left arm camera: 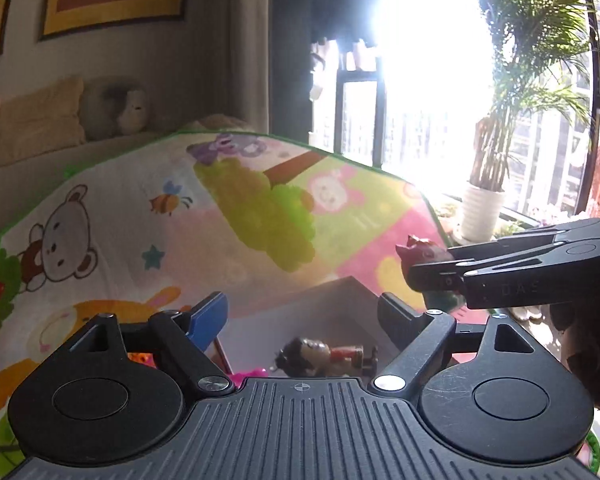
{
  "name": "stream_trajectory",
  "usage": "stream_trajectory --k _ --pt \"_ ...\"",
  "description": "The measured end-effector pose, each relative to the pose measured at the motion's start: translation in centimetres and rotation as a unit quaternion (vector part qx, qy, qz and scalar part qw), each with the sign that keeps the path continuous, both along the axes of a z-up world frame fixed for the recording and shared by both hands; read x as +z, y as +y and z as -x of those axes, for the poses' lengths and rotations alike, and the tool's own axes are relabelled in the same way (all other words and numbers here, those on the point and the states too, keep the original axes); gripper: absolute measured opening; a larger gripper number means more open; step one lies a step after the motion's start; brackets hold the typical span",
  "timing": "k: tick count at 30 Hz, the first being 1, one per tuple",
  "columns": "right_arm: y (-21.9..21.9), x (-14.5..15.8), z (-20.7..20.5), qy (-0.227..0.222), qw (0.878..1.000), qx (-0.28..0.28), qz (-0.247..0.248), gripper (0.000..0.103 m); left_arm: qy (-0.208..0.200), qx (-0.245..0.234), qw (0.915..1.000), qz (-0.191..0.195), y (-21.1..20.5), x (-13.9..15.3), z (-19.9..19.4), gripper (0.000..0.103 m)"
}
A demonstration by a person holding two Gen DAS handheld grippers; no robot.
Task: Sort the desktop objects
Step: 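Carry both toys into the pink box and open both grippers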
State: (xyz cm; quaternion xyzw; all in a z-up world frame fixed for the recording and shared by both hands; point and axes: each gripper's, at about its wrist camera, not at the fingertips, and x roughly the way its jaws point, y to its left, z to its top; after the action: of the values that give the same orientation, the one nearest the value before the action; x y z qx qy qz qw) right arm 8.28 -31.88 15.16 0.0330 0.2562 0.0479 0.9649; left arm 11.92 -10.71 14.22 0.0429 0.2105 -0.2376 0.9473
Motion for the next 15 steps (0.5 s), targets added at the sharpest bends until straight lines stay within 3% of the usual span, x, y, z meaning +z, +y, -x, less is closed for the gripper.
stream_trajectory --k 3,7,11,15 --pt "-0.7 -1.4 -1.1 0.011 1.0 -0.021 -0.001 0.051 0.017 0.039 0.9991 0.004 2.3 -1.3 0.1 0.097" --pt "0.1 -3.8 1.0 0.022 1.0 -0.004 0.006 0.052 0.049 0.083 0.9947 -0.035 5.4 -5.4 2.7 0.097" --pt "3.4 -6.5 3.7 0.044 0.997 0.052 0.024 0.057 0.095 0.105 0.9885 -0.052 8.7 -9.1 6.1 0.099" --pt "8.7 -9.4 5.4 0.078 0.987 0.132 0.047 0.058 0.122 0.147 0.9797 -0.06 11.5 -11.1 7.8 0.1"
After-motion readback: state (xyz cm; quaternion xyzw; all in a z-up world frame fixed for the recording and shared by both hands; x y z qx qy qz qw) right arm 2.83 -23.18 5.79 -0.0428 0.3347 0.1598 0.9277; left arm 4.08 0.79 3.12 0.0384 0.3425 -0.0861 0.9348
